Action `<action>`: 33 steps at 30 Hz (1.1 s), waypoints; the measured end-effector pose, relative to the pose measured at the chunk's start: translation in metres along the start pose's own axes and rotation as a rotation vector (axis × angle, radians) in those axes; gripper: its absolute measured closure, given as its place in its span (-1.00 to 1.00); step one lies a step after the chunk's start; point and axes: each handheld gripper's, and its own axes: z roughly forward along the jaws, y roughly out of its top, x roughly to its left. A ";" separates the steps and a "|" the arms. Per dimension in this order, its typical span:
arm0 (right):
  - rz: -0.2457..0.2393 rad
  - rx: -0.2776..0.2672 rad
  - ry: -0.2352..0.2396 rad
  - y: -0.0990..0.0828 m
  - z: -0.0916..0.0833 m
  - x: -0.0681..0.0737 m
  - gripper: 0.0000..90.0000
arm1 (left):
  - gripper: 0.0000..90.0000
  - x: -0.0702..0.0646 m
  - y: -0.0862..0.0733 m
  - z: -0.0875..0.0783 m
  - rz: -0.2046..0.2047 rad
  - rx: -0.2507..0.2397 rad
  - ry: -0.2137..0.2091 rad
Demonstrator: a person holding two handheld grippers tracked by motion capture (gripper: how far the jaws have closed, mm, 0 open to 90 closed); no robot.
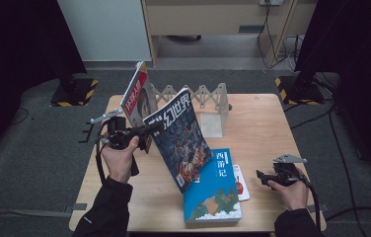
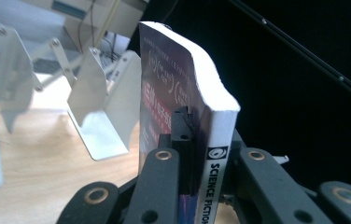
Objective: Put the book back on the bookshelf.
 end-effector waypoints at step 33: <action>0.010 -0.004 -0.045 -0.017 0.019 -0.013 -0.93 | 0.81 0.014 0.064 -0.024 0.170 -0.119 0.332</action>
